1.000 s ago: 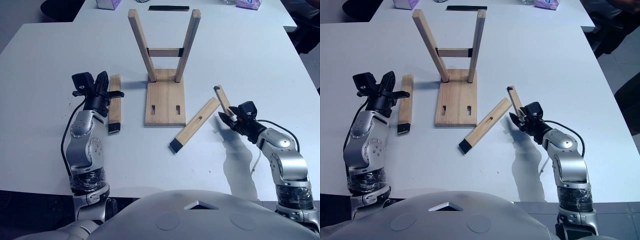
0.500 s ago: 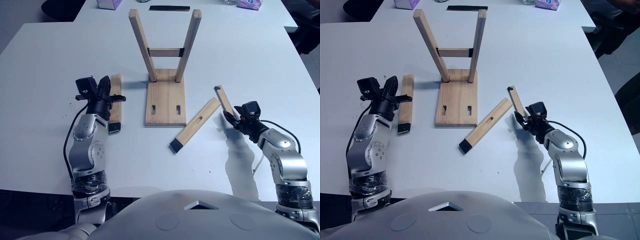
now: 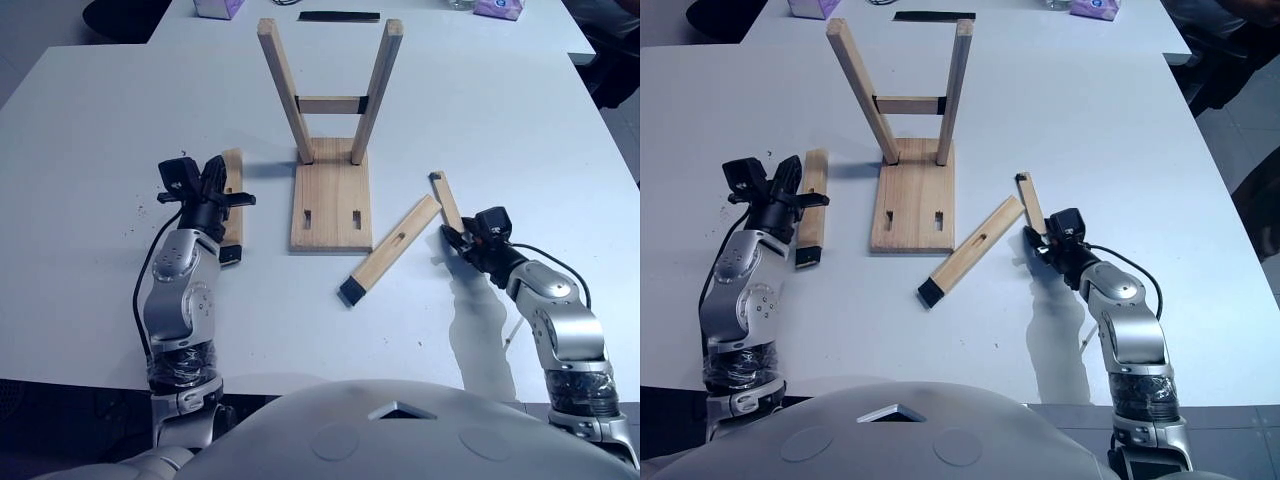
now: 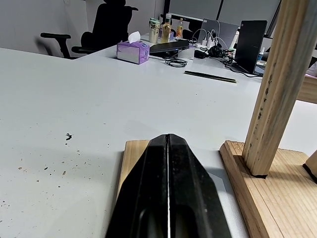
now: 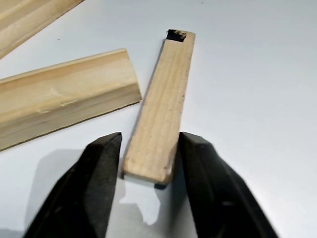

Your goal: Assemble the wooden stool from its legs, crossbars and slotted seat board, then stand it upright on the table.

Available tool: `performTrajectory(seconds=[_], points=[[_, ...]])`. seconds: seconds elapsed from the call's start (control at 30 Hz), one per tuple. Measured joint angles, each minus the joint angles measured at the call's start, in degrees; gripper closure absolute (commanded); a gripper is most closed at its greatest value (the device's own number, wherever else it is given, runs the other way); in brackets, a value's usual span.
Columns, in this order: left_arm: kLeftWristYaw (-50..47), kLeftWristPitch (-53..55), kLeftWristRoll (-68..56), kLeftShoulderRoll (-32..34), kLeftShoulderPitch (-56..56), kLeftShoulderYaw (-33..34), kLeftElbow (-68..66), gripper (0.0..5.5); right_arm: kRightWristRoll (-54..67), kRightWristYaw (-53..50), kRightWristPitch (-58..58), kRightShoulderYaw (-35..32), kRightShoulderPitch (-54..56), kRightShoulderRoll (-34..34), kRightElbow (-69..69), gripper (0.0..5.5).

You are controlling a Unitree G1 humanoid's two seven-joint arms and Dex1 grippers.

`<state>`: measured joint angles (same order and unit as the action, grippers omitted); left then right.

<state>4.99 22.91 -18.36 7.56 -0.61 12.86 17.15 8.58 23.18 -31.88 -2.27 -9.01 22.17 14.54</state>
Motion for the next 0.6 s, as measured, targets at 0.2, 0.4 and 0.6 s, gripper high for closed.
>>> performTrajectory(seconds=[0.2,0.4,0.6], points=[[0.0,-0.1,0.0,-0.2,0.7,0.0,-0.8,5.5,-1.1,-2.4,1.4,0.1,-0.5,-0.1,-0.2,4.19],[-0.6,0.8,-3.4,-0.9,3.8,1.6,1.9,5.5,1.5,-4.0,2.3,-3.0,5.8,-2.2,-6.3,4.19],[0.7,4.6,-18.5,-1.7,11.4,4.4,4.2,5.07,17.8,-5.6,0.4,-15.1,34.1,-6.3,-19.8,4.19]])
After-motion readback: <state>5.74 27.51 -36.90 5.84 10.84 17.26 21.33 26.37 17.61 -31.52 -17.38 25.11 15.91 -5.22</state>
